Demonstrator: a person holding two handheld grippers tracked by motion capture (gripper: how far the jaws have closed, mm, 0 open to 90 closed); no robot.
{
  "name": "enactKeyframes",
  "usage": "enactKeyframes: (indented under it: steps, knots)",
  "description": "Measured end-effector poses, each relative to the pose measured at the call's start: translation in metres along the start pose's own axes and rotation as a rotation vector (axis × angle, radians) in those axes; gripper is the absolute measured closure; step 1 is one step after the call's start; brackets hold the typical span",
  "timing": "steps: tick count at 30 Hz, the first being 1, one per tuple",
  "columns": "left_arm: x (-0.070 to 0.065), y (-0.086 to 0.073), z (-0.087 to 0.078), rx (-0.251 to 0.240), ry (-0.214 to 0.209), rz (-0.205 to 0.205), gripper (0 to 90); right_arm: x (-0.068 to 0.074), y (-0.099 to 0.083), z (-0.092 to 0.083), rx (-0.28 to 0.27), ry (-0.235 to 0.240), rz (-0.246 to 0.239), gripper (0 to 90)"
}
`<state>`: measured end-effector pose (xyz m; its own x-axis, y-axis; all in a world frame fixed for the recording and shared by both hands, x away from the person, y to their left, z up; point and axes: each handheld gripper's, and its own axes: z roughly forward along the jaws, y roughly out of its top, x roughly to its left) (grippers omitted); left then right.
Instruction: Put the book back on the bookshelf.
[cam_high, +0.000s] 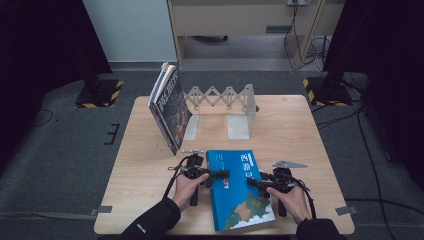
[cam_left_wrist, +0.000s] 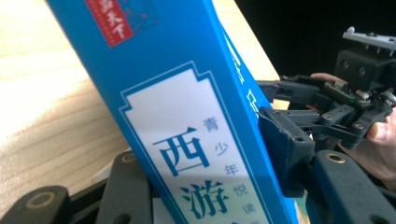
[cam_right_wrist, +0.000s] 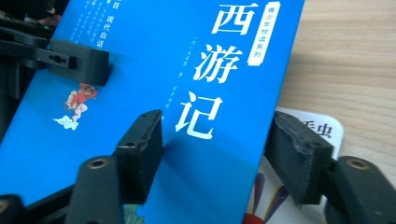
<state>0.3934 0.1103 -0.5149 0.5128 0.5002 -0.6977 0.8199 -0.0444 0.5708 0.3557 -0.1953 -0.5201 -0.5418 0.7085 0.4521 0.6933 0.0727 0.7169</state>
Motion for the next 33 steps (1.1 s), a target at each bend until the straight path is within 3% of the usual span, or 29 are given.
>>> enactKeyframes:
  steps: [10, 17, 20, 23, 26, 33]
  knots:
    - [-0.002, 0.004, 0.002, -0.014, -0.006, -0.002, 49.8, -0.001, 0.003, -0.008, -0.029, 0.008, 0.003, 44.9]
    - [-0.005, 0.007, 0.001, -0.025, -0.027, -0.026, 52.6, -0.001, 0.004, -0.012, -0.042, 0.016, -0.01, 47.2]
    - [-0.007, 0.009, -0.002, -0.039, -0.037, 0.011, 55.5, -0.001, 0.005, -0.013, -0.045, 0.02, -0.005, 47.6]
    - [-0.011, 0.009, -0.003, -0.045, -0.041, 0.042, 56.0, -0.002, 0.005, -0.01, -0.069, 0.024, -0.019, 42.7]
    - [-0.014, 0.009, -0.004, -0.051, -0.052, 0.061, 56.4, -0.001, 0.005, -0.005, -0.086, 0.044, 0.004, 33.8]
    - [-0.017, 0.009, -0.004, -0.065, -0.064, 0.08, 56.6, -0.001, 0.005, -0.003, -0.09, 0.057, 0.007, 28.8]
